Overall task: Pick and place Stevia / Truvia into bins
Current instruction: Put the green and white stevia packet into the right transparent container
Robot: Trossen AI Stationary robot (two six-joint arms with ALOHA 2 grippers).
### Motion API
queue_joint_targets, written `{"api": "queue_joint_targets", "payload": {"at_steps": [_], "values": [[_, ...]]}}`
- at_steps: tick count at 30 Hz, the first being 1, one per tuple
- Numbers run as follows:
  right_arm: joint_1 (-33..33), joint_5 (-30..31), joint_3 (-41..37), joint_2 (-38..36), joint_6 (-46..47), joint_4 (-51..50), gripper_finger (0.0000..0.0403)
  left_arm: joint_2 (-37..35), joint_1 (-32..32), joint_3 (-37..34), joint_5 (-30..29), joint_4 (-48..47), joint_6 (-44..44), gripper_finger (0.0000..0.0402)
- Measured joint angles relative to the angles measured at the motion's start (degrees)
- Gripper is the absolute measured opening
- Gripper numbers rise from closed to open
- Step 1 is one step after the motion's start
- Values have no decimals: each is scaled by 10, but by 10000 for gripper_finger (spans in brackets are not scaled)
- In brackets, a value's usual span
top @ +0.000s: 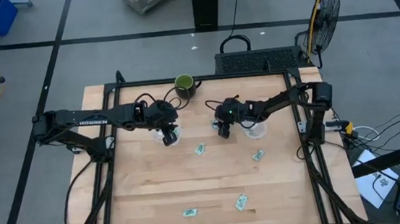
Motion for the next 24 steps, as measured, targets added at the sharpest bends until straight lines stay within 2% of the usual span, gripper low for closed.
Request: {"api": "queue_joint_targets", "payload": {"at_steps": [6, 14, 19, 24], "values": [[0, 0, 0, 0, 0, -3, 153, 0, 0, 0, 0, 0, 0, 113], [0, 0, 0, -7, 0, -6, 66, 0, 0, 0, 0, 0, 0, 113], [0, 2, -1, -35, -1, -19, 17, 0, 0, 0, 0, 0, 0, 113], [2, 2, -1, -77, -1, -35, 11, 0, 0, 0, 0, 0, -1, 113]]}}
